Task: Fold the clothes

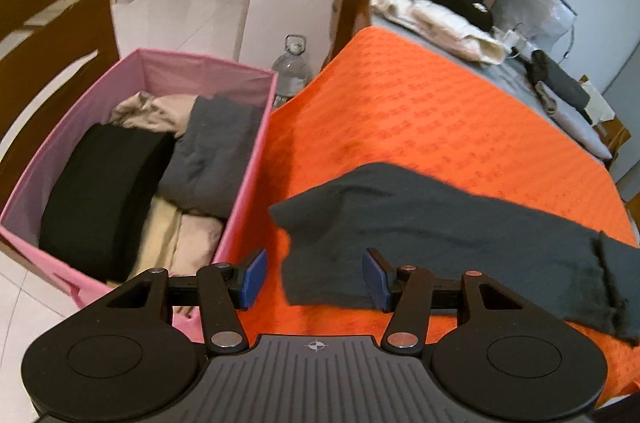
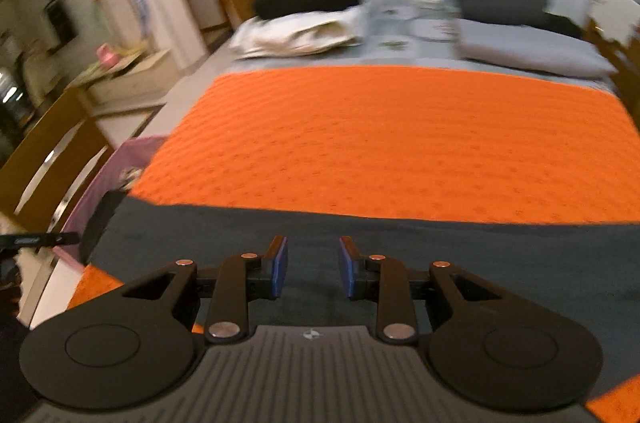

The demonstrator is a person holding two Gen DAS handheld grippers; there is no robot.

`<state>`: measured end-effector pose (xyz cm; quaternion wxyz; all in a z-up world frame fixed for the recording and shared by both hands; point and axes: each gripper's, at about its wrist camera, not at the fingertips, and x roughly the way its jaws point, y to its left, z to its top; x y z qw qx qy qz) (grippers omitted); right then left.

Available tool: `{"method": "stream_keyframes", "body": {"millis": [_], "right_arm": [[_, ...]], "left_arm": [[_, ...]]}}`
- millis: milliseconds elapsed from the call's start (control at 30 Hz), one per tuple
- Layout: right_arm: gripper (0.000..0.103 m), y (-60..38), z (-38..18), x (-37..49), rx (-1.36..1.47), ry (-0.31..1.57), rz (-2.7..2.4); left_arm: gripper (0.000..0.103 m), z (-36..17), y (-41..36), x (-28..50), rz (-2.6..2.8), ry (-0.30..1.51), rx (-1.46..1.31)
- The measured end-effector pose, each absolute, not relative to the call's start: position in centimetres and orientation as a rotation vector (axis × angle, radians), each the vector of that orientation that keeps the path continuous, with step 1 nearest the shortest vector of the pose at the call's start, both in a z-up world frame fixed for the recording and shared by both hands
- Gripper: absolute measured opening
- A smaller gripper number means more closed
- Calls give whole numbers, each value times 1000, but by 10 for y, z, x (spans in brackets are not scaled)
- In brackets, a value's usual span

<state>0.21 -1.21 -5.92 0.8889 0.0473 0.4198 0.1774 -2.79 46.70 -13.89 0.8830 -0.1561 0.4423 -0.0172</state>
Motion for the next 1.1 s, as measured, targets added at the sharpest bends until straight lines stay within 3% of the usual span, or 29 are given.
{"method": "stream_keyframes", "body": {"millis": [467, 733, 1100], "right_arm": [[32, 83, -67, 0, -27, 974, 548], [32, 97, -67, -6, -55, 1018, 537], [33, 99, -66, -11, -54, 1043, 493]], "left_arm": [[55, -220, 550, 0, -199, 995, -857], [56, -266, 560, 26, -252, 1062, -966], [64, -293, 553, 50, -341, 1126, -980]]}}
